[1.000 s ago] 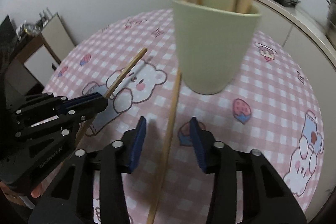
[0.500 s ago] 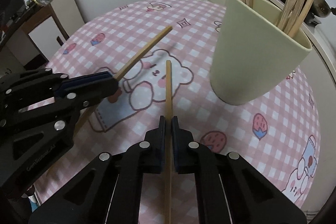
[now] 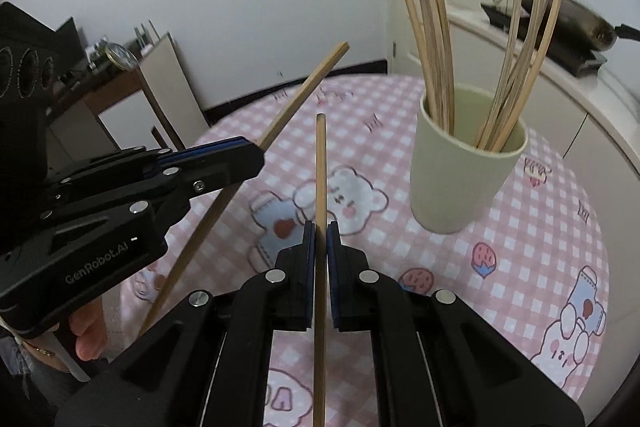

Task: Organize utensils
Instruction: 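Lift both held chopsticks upright above the green cup with both grippers, then lower both chopsticks down into the green cup with both grippers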

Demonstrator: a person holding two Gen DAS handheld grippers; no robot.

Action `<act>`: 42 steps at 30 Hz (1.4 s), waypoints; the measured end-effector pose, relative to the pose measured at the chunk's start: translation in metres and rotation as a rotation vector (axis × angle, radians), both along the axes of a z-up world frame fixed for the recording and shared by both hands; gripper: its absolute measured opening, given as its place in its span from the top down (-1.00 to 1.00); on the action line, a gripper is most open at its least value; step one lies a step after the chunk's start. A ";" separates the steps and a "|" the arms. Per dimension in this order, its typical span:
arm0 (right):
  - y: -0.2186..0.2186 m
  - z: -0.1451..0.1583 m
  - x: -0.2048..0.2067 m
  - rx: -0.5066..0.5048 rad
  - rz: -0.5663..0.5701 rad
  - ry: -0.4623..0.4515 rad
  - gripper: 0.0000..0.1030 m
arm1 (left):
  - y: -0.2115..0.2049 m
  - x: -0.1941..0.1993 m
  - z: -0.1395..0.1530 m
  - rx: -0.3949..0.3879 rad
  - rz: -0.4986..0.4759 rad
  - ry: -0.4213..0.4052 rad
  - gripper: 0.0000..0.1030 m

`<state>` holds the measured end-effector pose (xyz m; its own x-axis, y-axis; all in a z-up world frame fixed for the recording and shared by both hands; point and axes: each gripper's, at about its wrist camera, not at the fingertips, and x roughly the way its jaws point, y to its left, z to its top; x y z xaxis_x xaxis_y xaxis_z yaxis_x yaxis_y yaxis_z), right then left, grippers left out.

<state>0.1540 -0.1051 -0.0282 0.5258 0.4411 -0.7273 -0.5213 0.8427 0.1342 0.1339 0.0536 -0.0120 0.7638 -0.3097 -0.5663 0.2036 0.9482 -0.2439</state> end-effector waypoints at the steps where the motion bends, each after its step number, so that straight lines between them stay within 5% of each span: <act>1: -0.001 0.004 -0.002 0.014 0.001 -0.013 0.91 | 0.000 -0.003 0.004 -0.008 -0.002 -0.016 0.89; 8: -0.025 0.036 -0.012 0.135 -0.030 -0.119 0.91 | -0.002 -0.014 0.037 -0.118 -0.016 -0.166 0.89; 17: -0.066 0.084 0.000 0.296 -0.120 -0.379 0.91 | -0.017 -0.003 0.076 -0.266 -0.023 -0.458 0.89; 33: -0.095 0.079 0.046 0.357 -0.181 -0.516 0.91 | -0.064 0.042 0.076 -0.221 -0.069 -0.643 0.89; 42: -0.094 0.077 0.068 0.381 -0.163 -0.664 0.91 | -0.067 0.060 0.073 -0.227 0.016 -0.764 0.89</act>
